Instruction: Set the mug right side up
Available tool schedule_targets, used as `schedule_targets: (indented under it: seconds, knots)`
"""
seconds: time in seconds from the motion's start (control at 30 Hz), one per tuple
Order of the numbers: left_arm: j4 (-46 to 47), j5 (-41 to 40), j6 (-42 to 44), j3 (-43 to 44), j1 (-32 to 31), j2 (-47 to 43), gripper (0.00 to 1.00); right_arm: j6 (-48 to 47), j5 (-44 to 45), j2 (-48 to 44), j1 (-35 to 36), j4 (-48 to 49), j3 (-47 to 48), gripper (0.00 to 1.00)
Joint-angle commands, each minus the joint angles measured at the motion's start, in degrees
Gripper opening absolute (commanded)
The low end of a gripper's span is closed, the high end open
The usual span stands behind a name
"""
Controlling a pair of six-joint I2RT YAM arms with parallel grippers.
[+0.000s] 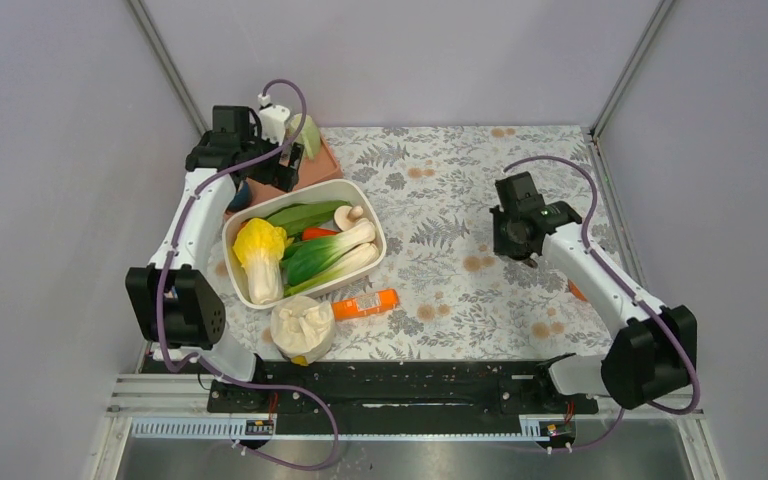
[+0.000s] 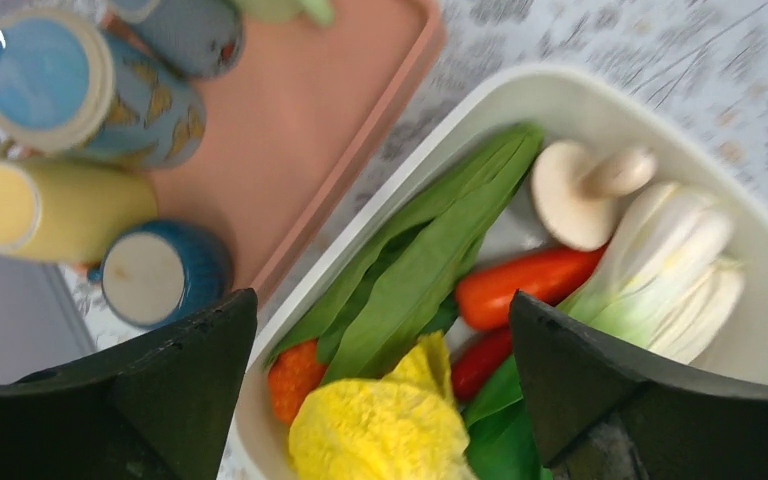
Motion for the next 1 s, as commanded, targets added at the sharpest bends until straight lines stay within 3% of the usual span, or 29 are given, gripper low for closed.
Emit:
schedule_targets:
  seconds: [0.0, 0.17, 0.43, 0.7, 0.97]
  knots:
    - [-0.52, -7.24, 7.02, -3.62, 1.65, -2.76, 0.99, -4.74, -5.96, 3.22, -6.65, -4.64, -3.03, 0.00]
    - [1.03, -8.53, 8.58, -8.57, 3.67, -3.16, 0.99, -6.88, -7.34, 8.00, -14.26, -2.07, -4.62, 0.00]
    - [1.16, -9.15, 9.31, -8.30, 8.67, -0.39, 0.99, -7.90, -11.10, 13.49, -20.59, -0.26, -5.29, 0.00]
    - [3.39, -11.31, 6.47, -5.24, 10.89, 6.11, 0.99, -8.54, -9.81, 14.49, -22.05, -0.22, -5.31, 0.43]
    - [3.48, -12.40, 0.27, 6.55, 14.65, 17.53, 0.99, -8.78, -10.30, 9.02, -21.96, -1.24, -5.08, 0.89]
